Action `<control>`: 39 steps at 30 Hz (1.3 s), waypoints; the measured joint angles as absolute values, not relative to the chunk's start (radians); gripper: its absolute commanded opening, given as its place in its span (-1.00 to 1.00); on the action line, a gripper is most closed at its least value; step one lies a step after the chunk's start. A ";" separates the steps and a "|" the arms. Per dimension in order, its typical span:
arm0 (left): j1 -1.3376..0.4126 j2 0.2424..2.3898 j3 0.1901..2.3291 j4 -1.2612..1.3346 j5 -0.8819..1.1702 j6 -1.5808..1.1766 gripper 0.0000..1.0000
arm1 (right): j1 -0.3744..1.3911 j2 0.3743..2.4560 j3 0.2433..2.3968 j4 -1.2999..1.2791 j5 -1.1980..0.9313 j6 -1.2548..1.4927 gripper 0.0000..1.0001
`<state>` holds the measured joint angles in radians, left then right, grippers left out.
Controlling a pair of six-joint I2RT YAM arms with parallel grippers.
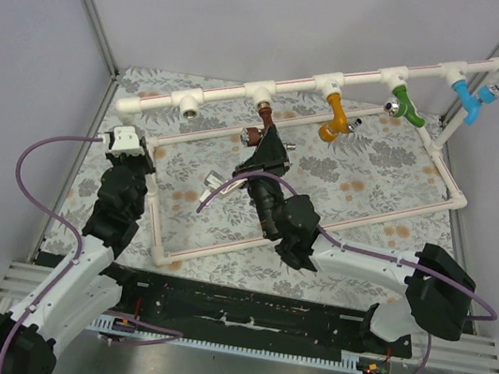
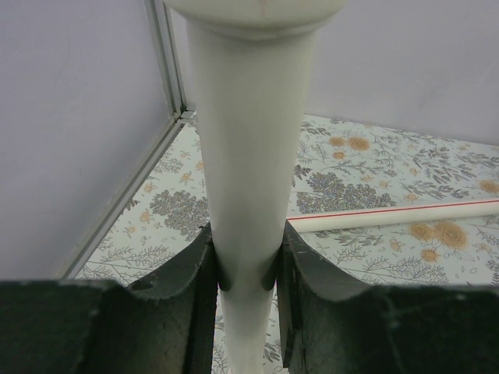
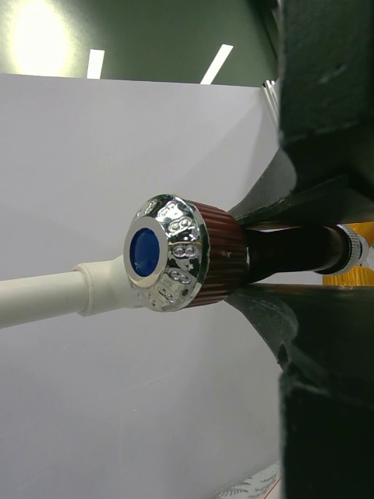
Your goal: Install the water faucets
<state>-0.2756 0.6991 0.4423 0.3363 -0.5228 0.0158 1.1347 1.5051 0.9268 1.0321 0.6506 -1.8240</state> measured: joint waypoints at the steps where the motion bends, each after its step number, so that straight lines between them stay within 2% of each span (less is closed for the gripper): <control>1: -0.276 0.699 0.442 0.336 -0.523 0.016 -0.96 | 1.134 1.505 0.927 1.029 0.648 -1.824 -1.00; 7: -0.276 0.699 0.442 0.337 -0.523 0.016 -0.96 | 1.131 1.494 0.941 0.970 0.646 -1.825 -1.00; 19: -0.277 0.701 0.442 0.337 -0.524 0.022 -0.96 | 1.109 1.407 1.000 0.673 0.620 -1.743 -1.00; 30: -0.277 0.710 0.442 0.348 -0.525 0.022 -0.96 | 1.113 1.483 1.042 0.746 0.670 -1.697 -1.00; 39: -0.278 0.711 0.442 0.350 -0.525 0.023 -0.96 | 1.119 1.477 1.102 0.656 0.712 -1.466 -1.00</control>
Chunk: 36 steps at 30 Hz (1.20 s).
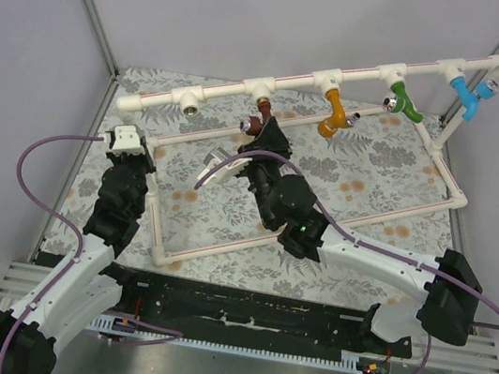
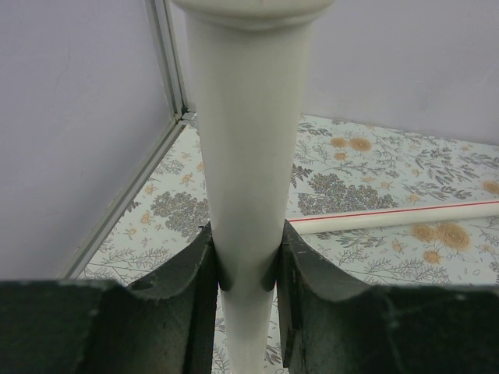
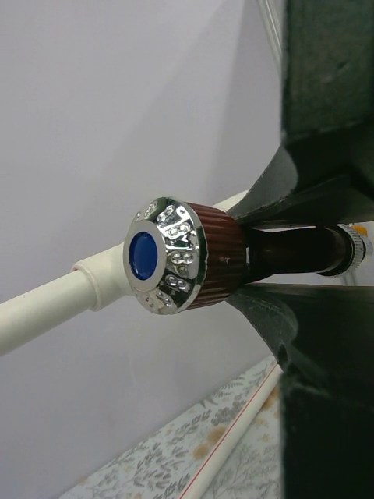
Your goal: Install the water faucets
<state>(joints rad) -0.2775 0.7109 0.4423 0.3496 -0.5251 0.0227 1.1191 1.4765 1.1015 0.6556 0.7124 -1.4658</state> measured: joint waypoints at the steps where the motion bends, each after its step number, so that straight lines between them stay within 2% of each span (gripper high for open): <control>1: -0.278 0.711 0.442 0.350 -0.525 0.023 -0.96 | 1.119 1.471 1.109 0.635 0.714 -1.426 -1.00; 8: -0.281 0.711 0.442 0.350 -0.532 0.025 -0.96 | 1.117 1.452 1.167 0.517 0.731 -1.174 -1.00; 16: -0.284 0.712 0.442 0.353 -0.541 0.028 -0.96 | 1.103 1.444 1.224 0.409 0.759 -0.750 -1.00; 25: -0.291 0.712 0.442 0.353 -0.551 0.031 -0.96 | 1.065 1.409 1.221 0.371 0.745 -0.267 -1.00; 36: -0.312 0.712 0.437 0.364 -0.585 0.039 -0.96 | 1.024 1.384 1.189 0.368 0.730 0.169 -1.00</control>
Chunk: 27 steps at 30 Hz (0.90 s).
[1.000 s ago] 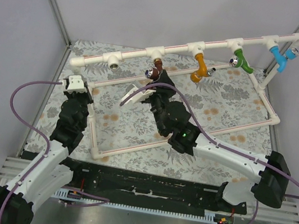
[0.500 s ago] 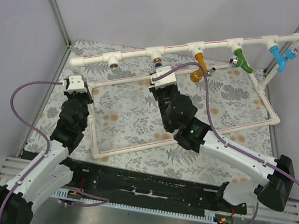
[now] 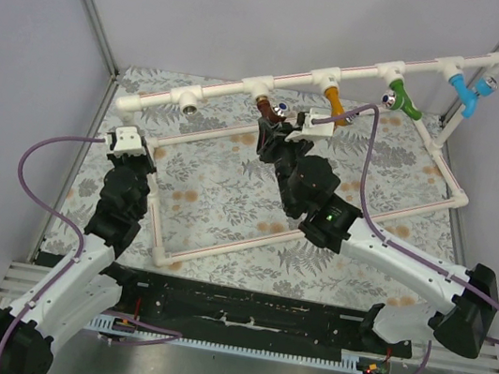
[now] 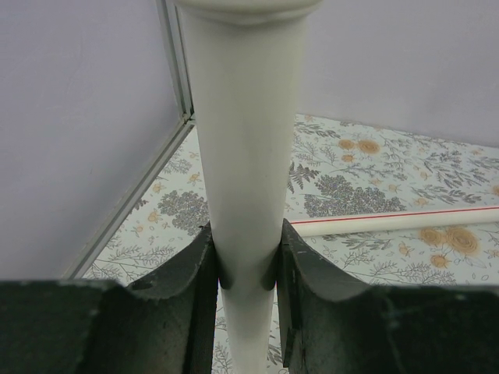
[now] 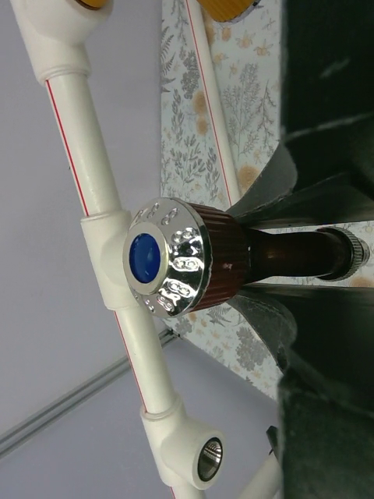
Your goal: Install the water faucets
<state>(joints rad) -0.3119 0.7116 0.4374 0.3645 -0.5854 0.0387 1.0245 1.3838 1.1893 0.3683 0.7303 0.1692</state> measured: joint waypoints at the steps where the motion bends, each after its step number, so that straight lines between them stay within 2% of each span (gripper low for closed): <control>1: -0.312 0.712 0.437 0.365 -0.587 0.039 -0.96 | 1.023 1.384 1.189 0.369 0.730 0.175 -1.00; 11: -0.322 0.714 0.435 0.373 -0.604 0.039 -0.96 | 1.022 1.395 1.169 0.420 0.747 0.274 -1.00; 27: -0.327 0.704 0.427 0.377 -0.608 0.041 -0.96 | 0.996 1.348 1.170 0.214 0.754 1.028 -1.00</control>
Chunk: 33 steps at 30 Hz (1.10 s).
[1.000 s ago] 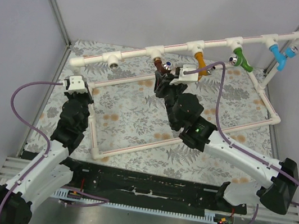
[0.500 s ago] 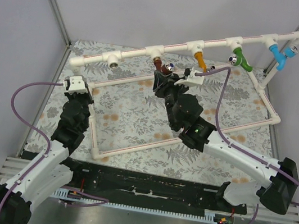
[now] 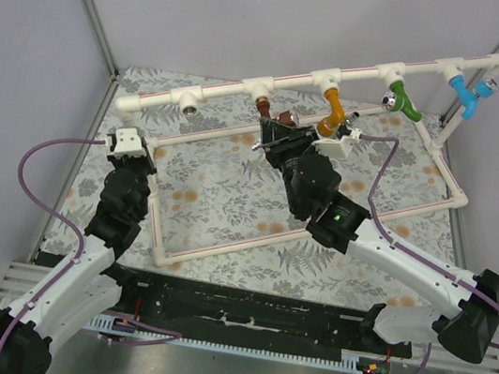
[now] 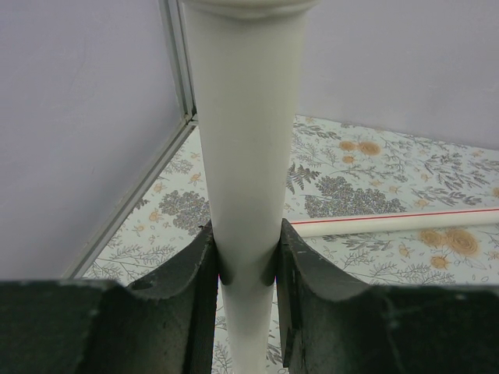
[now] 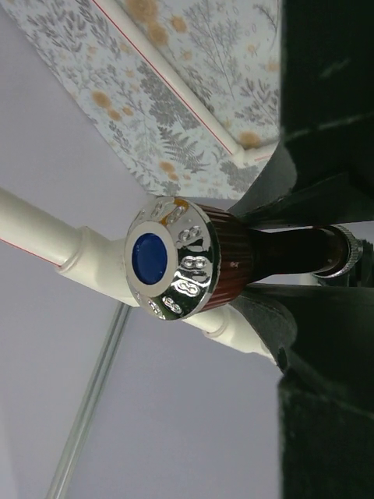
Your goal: Install the water faucets
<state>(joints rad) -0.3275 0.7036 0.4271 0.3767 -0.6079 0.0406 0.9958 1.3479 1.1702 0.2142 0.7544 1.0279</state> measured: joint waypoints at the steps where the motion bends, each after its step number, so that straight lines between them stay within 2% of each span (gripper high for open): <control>1: -0.327 0.704 0.427 0.377 -0.609 0.041 -0.96 | 0.994 1.348 1.170 0.208 0.754 1.073 -1.00; 12: -0.334 0.704 0.425 0.381 -0.625 0.042 -0.96 | 0.980 1.348 1.132 0.209 0.732 1.529 -1.00; 20: -0.340 0.703 0.420 0.390 -0.637 0.047 -0.96 | 0.973 1.346 1.093 0.258 0.707 1.692 -0.98; 26: -0.346 0.701 0.418 0.392 -0.641 0.054 -0.96 | 0.972 1.333 1.052 0.317 0.690 1.708 -0.48; 29: -0.349 0.700 0.418 0.392 -0.646 0.054 -0.96 | 0.970 1.331 1.037 0.350 0.682 1.688 -0.17; 33: -0.366 0.690 0.414 0.389 -0.645 0.061 -0.96 | 0.966 1.345 1.020 0.419 0.620 1.664 0.04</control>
<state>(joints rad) -0.3656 0.6895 0.4145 0.3893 -0.6449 0.0612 0.9665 1.3445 1.0203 0.4194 0.6197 1.6638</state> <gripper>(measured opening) 0.355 0.462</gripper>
